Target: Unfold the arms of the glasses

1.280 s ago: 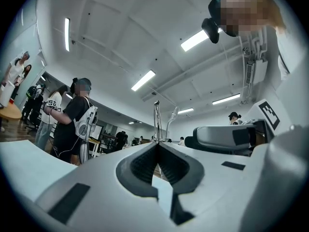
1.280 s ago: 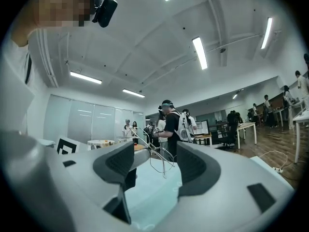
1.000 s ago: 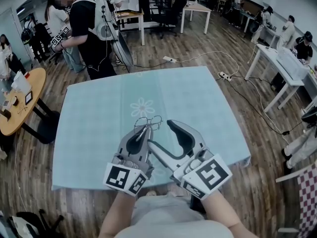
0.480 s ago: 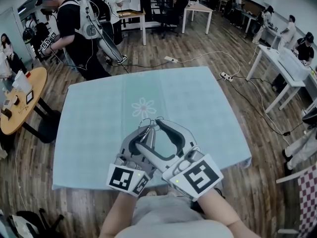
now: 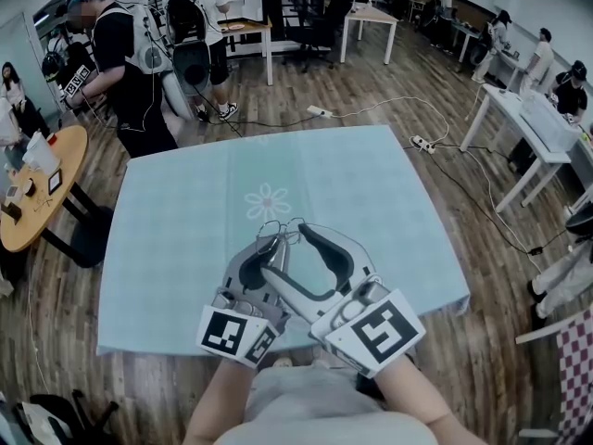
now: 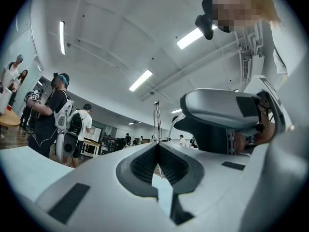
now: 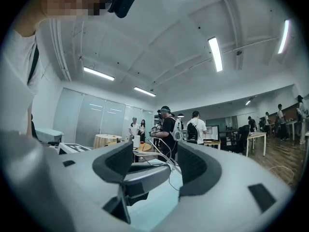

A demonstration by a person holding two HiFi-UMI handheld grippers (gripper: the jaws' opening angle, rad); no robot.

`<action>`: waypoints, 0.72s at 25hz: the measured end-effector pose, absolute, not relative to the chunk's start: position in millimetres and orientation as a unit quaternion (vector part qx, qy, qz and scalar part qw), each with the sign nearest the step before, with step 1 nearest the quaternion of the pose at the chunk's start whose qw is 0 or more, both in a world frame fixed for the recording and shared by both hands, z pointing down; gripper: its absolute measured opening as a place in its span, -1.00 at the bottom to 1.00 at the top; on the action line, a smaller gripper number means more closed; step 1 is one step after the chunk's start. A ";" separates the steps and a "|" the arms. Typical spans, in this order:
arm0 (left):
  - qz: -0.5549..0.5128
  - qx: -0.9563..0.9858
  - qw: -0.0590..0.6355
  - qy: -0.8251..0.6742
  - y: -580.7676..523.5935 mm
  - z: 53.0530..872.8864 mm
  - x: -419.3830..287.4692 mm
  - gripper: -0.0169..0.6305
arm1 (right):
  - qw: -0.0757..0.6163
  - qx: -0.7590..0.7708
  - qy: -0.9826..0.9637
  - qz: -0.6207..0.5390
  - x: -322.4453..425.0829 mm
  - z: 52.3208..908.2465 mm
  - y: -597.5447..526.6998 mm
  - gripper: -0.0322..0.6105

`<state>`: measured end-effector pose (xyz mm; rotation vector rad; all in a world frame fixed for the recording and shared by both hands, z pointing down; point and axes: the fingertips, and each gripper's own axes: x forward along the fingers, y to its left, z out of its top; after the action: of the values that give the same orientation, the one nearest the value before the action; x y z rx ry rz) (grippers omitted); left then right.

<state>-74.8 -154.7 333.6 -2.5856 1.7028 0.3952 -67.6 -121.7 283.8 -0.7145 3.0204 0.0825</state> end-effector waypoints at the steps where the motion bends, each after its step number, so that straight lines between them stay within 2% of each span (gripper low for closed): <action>1: 0.127 -0.828 0.010 0.546 -155.4 333.4 -75.7 -0.93 | 0.021 -0.231 0.972 0.026 -66.1 282.9 -121.8 -0.01; 18: 0.136 -0.815 0.004 0.563 -162.4 333.0 -93.4 -0.93 | 0.015 -0.268 0.963 0.016 -25.5 284.8 -132.4 -0.01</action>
<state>-93.4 -162.4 333.0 -2.5530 1.7649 0.4267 -25.5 -132.4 284.8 -0.8326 2.9976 0.0509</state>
